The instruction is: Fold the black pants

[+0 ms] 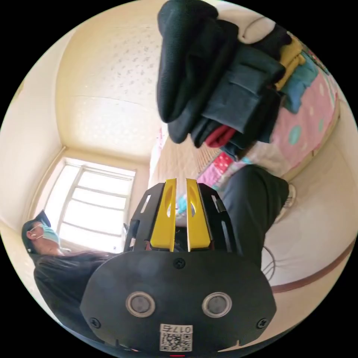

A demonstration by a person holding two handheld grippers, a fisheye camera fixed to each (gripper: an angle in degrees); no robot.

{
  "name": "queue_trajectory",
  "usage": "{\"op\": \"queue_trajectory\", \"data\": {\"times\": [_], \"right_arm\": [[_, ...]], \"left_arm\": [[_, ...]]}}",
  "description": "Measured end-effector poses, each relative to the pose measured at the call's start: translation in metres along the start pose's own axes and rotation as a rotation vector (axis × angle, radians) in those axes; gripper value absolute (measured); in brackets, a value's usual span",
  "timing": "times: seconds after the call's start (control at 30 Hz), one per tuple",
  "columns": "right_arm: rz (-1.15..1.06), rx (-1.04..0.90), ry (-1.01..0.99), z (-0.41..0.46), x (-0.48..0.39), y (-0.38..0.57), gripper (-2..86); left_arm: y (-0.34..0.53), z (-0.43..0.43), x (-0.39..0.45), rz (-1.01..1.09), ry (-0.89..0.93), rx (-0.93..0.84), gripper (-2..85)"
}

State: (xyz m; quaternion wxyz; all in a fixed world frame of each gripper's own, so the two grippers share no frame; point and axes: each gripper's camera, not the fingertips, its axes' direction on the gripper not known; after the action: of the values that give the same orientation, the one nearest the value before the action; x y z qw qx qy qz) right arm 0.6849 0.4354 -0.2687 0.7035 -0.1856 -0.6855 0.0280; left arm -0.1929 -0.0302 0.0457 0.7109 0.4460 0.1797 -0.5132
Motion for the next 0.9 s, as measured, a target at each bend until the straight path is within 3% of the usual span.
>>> {"op": "queue_trajectory", "data": {"times": [0.1, 0.23, 0.3, 0.43, 0.57, 0.67, 0.77, 0.83, 0.9], "right_arm": [[-0.09, -0.03, -0.122, -0.002, -0.029, -0.02, 1.8], [-0.185, -0.114, -0.06, 0.007, -0.064, -0.035, 0.7], [-0.216, -0.17, -0.02, 0.021, -0.073, -0.04, 0.6], [-0.266, -0.353, 0.035, 0.074, -0.085, -0.054, 0.4], [-0.3, -0.465, -0.074, 0.122, -0.093, -0.058, 0.3], [-0.296, -0.54, -0.129, 0.148, -0.092, -0.059, 0.3], [-0.296, -0.616, -0.161, 0.167, -0.089, -0.057, 0.3], [-0.303, -0.657, -0.177, 0.176, -0.087, -0.054, 0.4], [-0.317, -0.689, -0.196, 0.183, -0.086, -0.05, 0.4]], "left_arm": [[-0.03, 0.05, -0.006, -0.101, -0.082, -0.084, 16.4], [-0.01, 0.037, 0.05, -0.026, -0.194, 0.023, 6.0], [0.029, 0.036, 0.086, 0.1, -0.015, 0.054, 3.9], [0.102, 0.05, 0.137, 0.327, 0.28, -0.047, 3.3], [0.193, 0.026, 0.184, 0.613, 0.686, -0.172, 2.2], [0.235, -0.008, 0.174, 0.733, 0.816, -0.191, 3.4], [0.227, -0.048, 0.103, 0.539, 0.872, -0.025, 6.9], [0.205, -0.062, 0.05, 0.348, 0.804, 0.076, 8.2], [0.167, -0.061, -0.012, 0.069, 0.603, 0.129, 10.4]]}}
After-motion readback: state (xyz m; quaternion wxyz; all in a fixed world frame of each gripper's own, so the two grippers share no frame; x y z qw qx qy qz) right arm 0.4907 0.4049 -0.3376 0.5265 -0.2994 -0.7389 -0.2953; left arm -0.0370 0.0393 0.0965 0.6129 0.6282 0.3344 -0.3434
